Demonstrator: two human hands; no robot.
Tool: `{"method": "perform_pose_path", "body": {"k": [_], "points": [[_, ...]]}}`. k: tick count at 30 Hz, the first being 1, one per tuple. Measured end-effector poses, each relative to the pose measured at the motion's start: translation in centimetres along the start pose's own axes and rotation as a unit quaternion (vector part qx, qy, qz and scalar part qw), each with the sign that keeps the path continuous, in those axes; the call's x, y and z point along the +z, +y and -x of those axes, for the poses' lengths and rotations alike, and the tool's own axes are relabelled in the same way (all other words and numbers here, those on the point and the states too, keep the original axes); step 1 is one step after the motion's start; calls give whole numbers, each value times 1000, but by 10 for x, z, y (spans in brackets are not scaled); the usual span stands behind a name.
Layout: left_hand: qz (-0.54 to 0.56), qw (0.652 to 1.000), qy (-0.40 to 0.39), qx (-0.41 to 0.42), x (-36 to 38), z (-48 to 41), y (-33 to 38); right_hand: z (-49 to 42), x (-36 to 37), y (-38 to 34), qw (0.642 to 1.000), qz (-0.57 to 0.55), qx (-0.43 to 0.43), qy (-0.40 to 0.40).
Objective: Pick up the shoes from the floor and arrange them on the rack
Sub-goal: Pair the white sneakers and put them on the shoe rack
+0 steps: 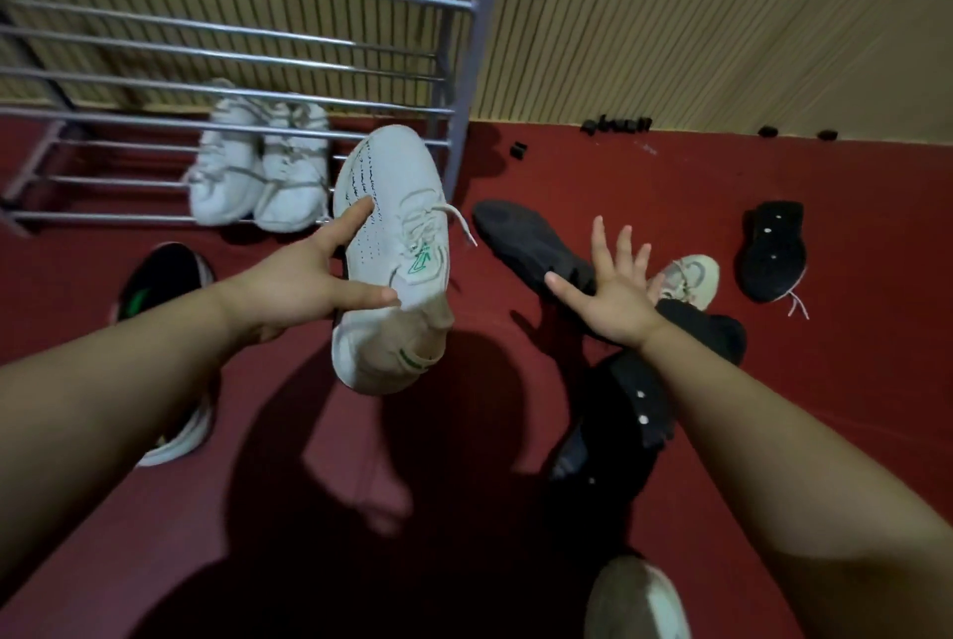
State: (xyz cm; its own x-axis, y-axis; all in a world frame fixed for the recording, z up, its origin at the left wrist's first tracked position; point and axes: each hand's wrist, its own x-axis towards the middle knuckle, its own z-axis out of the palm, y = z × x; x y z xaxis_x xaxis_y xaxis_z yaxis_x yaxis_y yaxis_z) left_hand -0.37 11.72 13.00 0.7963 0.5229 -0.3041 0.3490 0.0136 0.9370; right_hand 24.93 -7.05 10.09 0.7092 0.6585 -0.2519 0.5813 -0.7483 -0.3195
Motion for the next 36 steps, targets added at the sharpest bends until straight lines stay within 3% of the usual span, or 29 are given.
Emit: {"method": "perform_pose_path", "body": {"k": [7,13,23,29,36], "points": [[10,999,26,32,-76,53,-27,46,14,-119,997,7,-68,-26],[18,999,-2,43,-69,51,-23,55,17,-113,998,19,-48,-22],[51,996,-59,33,90,-39,45,18,-35,61,987,-95,119,58],[26,995,-90,31,206,-136,98,-41,-65,218,935,-218,263,95],[-28,994,-108,18,322,-245,131,-127,-46,340,884,-300,351,78]]}}
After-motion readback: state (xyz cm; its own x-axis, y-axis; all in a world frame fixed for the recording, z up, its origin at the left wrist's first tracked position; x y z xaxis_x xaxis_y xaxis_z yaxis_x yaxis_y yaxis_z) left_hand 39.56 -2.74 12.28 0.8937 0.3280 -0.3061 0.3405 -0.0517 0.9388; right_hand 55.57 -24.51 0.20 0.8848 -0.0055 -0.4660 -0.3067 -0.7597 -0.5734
